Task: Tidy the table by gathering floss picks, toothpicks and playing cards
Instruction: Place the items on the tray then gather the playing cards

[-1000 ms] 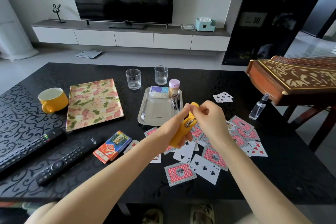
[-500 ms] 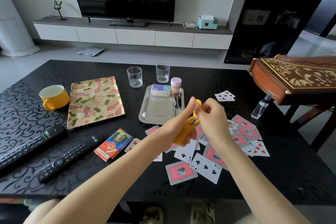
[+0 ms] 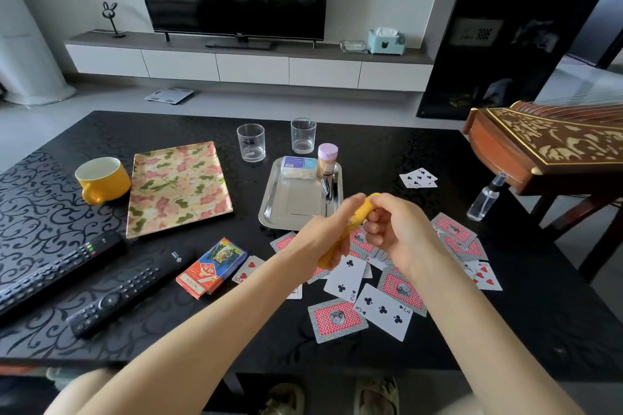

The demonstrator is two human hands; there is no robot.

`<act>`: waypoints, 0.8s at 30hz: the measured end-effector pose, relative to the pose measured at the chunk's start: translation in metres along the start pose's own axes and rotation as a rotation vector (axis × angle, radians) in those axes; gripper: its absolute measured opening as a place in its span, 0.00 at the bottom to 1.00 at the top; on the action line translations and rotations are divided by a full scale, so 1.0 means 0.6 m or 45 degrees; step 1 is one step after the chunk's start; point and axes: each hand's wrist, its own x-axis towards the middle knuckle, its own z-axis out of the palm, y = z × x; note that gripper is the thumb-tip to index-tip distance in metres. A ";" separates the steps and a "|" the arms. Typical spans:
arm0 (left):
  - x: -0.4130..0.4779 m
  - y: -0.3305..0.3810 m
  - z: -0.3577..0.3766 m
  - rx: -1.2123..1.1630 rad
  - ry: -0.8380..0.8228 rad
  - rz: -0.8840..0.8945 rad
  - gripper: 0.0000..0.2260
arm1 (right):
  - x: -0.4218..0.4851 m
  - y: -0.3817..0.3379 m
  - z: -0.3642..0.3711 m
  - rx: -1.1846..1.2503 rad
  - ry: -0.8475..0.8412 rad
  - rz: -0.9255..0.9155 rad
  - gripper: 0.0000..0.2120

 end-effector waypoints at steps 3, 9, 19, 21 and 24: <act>0.001 0.002 -0.001 -0.191 -0.085 -0.073 0.24 | -0.004 -0.005 0.003 -0.008 -0.018 -0.076 0.11; -0.005 0.009 -0.014 -0.426 -0.446 -0.175 0.15 | -0.001 -0.016 -0.007 -0.083 -0.008 -0.112 0.12; -0.010 0.012 -0.004 0.003 -0.196 0.009 0.18 | 0.001 -0.017 -0.015 -0.185 0.005 -0.129 0.12; -0.011 0.010 -0.003 0.003 -0.183 0.054 0.16 | 0.002 -0.015 -0.016 -0.207 -0.006 -0.124 0.11; -0.014 0.013 -0.010 -0.138 -0.315 -0.036 0.18 | 0.004 -0.013 -0.018 -0.161 -0.015 -0.107 0.11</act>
